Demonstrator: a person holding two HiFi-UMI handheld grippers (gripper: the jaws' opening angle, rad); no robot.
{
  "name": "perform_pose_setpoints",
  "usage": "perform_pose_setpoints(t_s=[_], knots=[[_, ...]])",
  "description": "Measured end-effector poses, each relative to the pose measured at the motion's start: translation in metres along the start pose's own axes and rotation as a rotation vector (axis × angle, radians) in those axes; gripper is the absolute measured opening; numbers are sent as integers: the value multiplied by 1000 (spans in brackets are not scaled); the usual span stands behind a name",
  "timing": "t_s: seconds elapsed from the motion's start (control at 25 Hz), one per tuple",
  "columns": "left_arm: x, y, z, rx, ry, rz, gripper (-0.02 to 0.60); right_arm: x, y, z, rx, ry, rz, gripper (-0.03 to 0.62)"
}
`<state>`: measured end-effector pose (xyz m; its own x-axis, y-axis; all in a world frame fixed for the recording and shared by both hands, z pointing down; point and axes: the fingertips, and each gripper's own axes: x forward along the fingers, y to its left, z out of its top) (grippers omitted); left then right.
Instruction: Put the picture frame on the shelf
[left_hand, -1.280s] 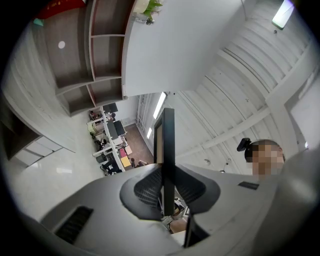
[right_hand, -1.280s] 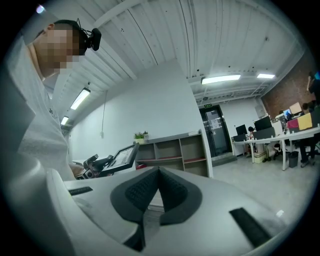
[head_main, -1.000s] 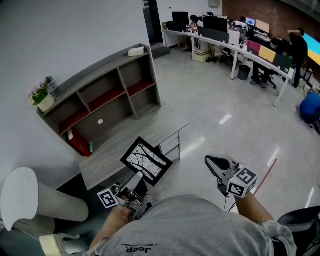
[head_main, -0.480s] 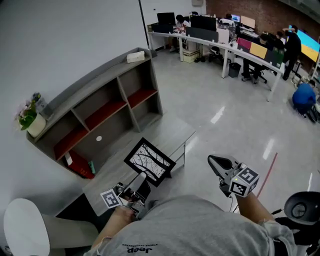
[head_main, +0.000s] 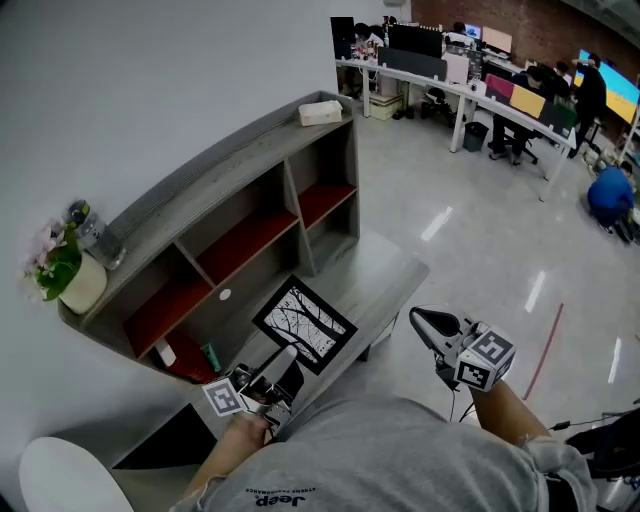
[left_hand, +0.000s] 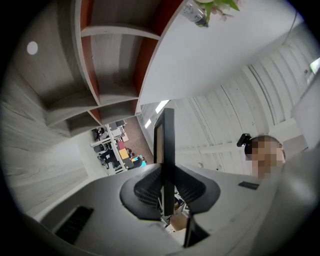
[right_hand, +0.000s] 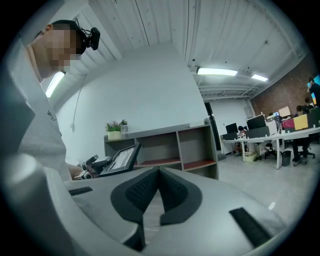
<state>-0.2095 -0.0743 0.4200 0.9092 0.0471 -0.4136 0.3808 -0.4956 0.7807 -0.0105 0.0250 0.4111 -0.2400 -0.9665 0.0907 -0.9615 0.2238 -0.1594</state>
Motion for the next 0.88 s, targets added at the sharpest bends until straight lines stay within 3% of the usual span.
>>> perform_pose_setpoints(t_s=[0.44,0.88], knots=[[-37,38,60,-33,-23,-16,89,98,10,17,-44,62,21,6],[-18,78,86,-13,-82,44,89,152,-39,23,-43,71,120,6]])
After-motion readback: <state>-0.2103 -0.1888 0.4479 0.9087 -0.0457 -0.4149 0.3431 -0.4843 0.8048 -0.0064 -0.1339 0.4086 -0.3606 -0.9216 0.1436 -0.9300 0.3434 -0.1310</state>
